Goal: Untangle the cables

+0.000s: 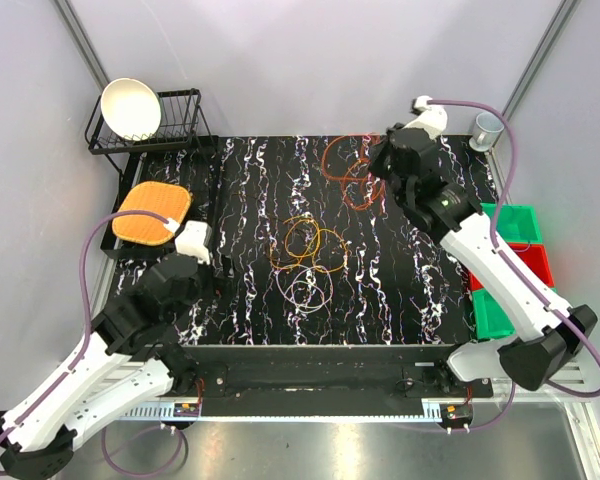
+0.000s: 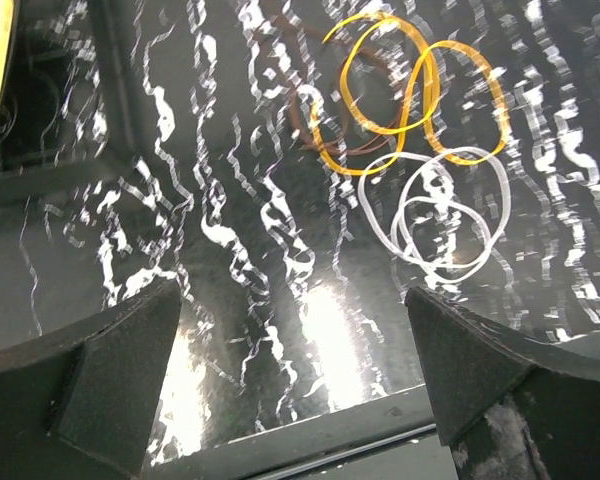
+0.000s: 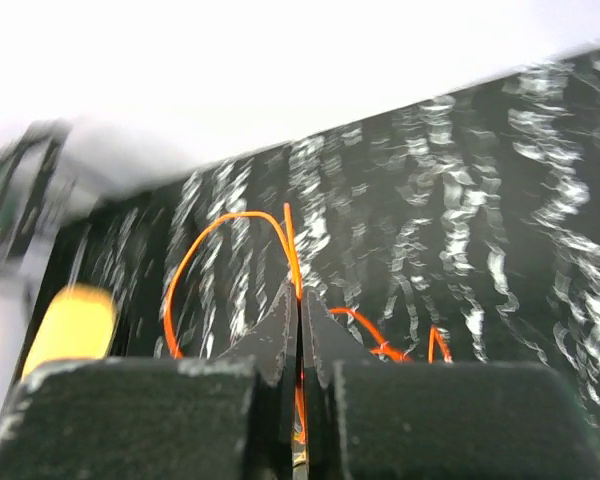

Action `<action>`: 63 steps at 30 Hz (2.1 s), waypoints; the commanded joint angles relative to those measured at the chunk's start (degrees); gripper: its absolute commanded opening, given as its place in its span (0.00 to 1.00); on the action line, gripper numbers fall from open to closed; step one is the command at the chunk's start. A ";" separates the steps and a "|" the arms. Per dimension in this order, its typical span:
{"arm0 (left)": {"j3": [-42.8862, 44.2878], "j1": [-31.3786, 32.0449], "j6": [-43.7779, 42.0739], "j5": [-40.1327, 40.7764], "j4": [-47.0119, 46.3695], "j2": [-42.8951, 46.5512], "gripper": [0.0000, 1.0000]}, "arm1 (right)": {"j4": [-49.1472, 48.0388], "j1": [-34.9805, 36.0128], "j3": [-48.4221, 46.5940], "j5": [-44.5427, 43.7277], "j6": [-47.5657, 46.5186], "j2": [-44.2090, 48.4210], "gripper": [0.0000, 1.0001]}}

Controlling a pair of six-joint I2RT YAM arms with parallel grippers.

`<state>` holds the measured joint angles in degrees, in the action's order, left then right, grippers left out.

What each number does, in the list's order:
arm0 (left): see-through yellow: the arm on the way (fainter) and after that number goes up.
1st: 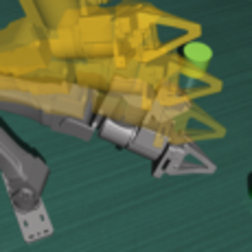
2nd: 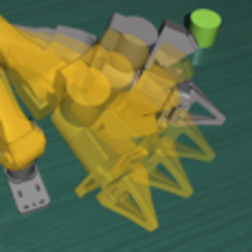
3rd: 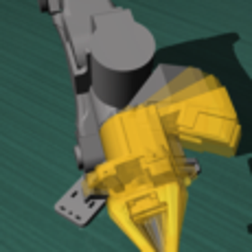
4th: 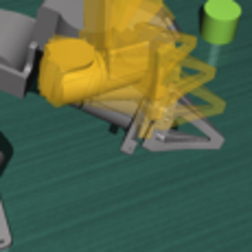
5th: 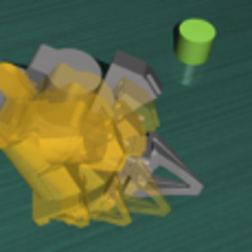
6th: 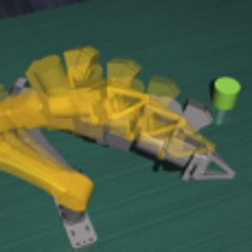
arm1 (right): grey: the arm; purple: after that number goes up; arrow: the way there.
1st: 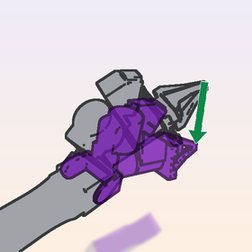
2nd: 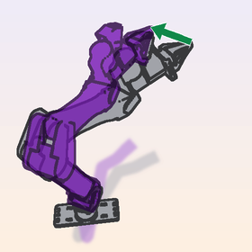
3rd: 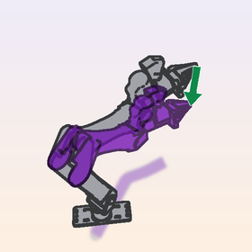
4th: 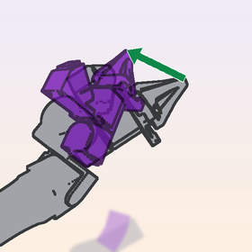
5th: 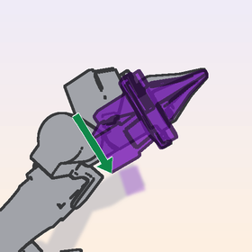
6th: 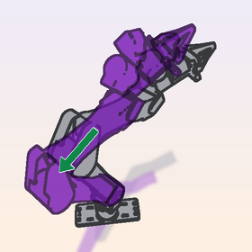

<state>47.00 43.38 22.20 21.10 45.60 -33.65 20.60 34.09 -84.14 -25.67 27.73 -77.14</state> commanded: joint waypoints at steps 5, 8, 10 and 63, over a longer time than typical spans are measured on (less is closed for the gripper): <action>-0.68 -0.13 0.66 3.60 -1.92 -0.63 0.99 | 37.89 0.19 -18.85 -37.76 40.85 -7.83 0.00; -0.77 -0.22 0.57 2.81 -1.92 -1.07 0.99 | 53.80 0.10 -23.96 -45.33 54.64 -11.78 0.00; -0.68 -0.13 0.39 2.80 -1.92 -1.33 0.99 | 63.28 0.10 -25.63 -48.15 64.67 -13.46 0.00; -1.30 -0.22 0.83 1.84 -2.01 0.07 0.99 | 65.89 -50.43 -7.80 -23.28 48.04 -2.06 0.00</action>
<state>45.65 43.38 22.55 22.70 46.41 -34.41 76.47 -16.16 -92.62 -49.52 73.78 -85.17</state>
